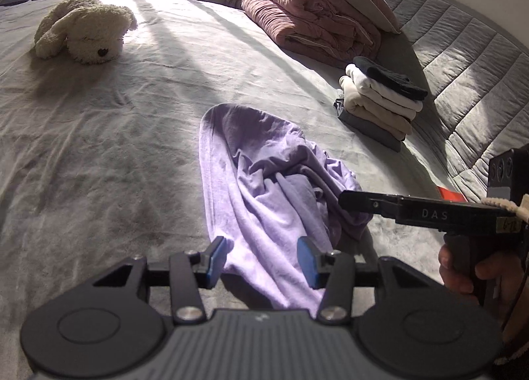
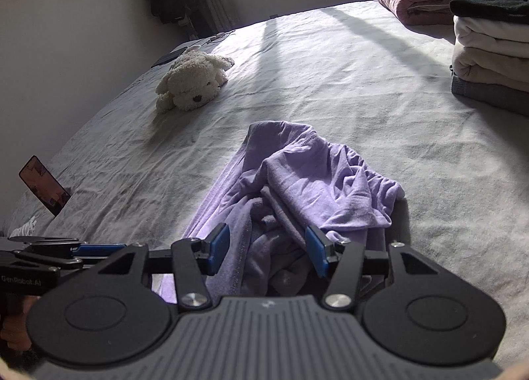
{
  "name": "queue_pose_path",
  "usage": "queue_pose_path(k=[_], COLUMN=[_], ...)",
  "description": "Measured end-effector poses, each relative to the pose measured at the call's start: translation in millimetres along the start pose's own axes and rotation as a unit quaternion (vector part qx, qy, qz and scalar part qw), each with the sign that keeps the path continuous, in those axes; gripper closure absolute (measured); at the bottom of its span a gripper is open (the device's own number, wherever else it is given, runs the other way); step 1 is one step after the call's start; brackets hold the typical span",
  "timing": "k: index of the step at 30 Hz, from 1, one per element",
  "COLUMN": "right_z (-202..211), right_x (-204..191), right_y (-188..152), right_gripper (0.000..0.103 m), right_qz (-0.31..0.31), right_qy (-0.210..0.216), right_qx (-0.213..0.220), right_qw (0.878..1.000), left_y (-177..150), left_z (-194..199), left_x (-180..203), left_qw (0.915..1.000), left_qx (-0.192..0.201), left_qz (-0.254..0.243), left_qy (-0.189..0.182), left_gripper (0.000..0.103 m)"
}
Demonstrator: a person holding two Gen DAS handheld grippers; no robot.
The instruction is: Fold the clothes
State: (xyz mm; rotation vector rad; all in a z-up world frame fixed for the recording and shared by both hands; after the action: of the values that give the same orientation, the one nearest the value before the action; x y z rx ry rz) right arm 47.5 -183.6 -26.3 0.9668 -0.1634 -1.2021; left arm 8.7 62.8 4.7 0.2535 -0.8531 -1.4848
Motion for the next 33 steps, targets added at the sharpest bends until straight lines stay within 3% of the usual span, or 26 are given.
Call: queue_pose_path(k=[7, 11, 12, 14, 17, 25, 33], right_z=[-20, -34, -37, -38, -32, -3, 34], right_x=[-12, -13, -12, -12, -10, 7, 26], right_y=[-17, -30, -34, -39, -41, -46, -76], right_gripper=[0.048, 0.048, 0.052, 0.084, 0.092, 0.094, 0.096], right_qz=[0.008, 0.019, 0.024, 0.036, 0.042, 0.011, 0.010], right_qy=[0.014, -0.001, -0.005, -0.005, -0.002, 0.037, 0.065], right_qx=[-0.041, -0.066, -0.071, -0.077, -0.085, -0.131, -0.170], right_qw=[0.999, 0.998, 0.997, 0.996, 0.995, 0.991, 0.983], left_y=[7, 7, 7, 6, 2, 2, 11], left_z=[-19, -31, -33, -37, -44, -52, -60], left_x=[-15, -14, -14, -14, -17, -20, -19], left_qw=[0.9988, 0.9984, 0.9983, 0.9982, 0.9978, 0.9972, 0.9961], left_qx=[-0.011, -0.016, -0.017, -0.018, -0.020, 0.002, 0.030], left_qz=[0.042, 0.044, 0.044, 0.045, 0.043, 0.055, 0.066], left_qy=[0.024, 0.031, 0.033, 0.036, 0.046, 0.050, 0.050], left_gripper=[0.049, 0.048, 0.046, 0.044, 0.043, 0.041, 0.040])
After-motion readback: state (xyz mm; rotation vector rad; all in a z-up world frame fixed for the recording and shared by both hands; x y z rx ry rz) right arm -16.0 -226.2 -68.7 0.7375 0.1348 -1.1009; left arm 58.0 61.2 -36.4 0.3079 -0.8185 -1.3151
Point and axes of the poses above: each gripper's, at about its wrist camera, not at the fingertips, and z roughly against the way its jaws point, x to its right, y to its top, the point moved 2 cm from there along -z, roughly the way its jaws point, and after that the axes turned 3 degrees about y, right-handed, at the moved point
